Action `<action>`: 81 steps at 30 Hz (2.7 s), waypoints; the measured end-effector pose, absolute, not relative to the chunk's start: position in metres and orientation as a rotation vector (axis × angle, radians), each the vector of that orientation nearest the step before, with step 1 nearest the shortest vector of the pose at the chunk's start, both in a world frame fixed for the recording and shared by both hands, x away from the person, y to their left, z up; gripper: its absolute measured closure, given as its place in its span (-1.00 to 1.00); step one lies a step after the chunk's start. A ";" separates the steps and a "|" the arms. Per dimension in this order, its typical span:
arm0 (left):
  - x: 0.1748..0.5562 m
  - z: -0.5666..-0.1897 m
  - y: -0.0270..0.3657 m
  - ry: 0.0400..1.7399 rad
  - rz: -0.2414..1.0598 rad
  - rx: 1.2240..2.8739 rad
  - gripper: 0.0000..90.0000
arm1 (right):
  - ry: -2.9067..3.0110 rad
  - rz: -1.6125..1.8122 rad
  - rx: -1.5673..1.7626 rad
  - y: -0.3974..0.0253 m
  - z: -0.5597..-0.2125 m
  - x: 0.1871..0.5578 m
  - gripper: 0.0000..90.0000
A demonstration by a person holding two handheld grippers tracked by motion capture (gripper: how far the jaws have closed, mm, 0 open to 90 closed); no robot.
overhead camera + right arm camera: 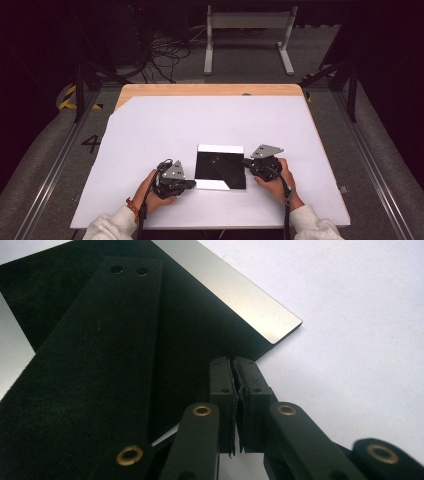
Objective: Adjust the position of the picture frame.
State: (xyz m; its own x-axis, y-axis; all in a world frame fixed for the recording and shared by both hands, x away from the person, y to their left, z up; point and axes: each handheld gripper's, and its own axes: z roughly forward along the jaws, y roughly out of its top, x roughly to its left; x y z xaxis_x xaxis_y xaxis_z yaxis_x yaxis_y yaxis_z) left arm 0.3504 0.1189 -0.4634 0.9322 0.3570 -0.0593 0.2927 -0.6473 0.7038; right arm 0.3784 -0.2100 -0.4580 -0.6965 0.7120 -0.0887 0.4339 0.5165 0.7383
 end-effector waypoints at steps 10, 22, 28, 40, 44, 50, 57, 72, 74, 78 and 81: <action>0.352 -0.463 0.116 0.445 0.108 2.313 0.99 | 2.373 1.010 0.951 -0.212 -0.459 0.380 0.96; 0.357 -0.464 0.115 0.454 0.091 2.302 0.99 | 2.367 1.026 0.959 -0.214 -0.459 0.381 0.98; 0.356 -0.463 0.113 0.451 0.128 2.309 0.97 | 2.364 1.020 0.958 -0.214 -0.459 0.382 0.92; 0.339 -0.448 0.149 0.465 0.185 2.260 0.81 | 2.362 1.109 0.969 -0.233 -0.437 0.356 0.84; 0.327 -0.447 0.169 0.500 0.216 2.248 0.74 | 2.420 1.125 0.952 -0.237 -0.435 0.343 0.81; 0.310 -0.449 0.195 0.567 0.282 2.202 0.43 | 2.505 1.093 0.943 -0.240 -0.436 0.326 0.76; 0.305 -0.454 0.210 0.643 0.300 2.187 0.11 | 2.628 1.020 0.882 -0.231 -0.438 0.319 0.69; 0.311 -0.460 0.205 0.655 0.288 2.227 -0.12 | 2.706 0.898 0.821 -0.217 -0.442 0.320 0.63; 0.312 -0.460 0.204 0.660 0.287 2.227 -0.14 | 2.708 0.900 0.826 -0.216 -0.442 0.321 0.63; 0.312 -0.461 0.203 0.662 0.278 2.229 -0.17 | 2.711 0.918 0.846 -0.217 -0.442 0.323 0.63; 0.312 -0.461 0.203 0.661 0.275 2.230 -0.19 | 2.711 0.903 0.855 -0.215 -0.441 0.324 0.64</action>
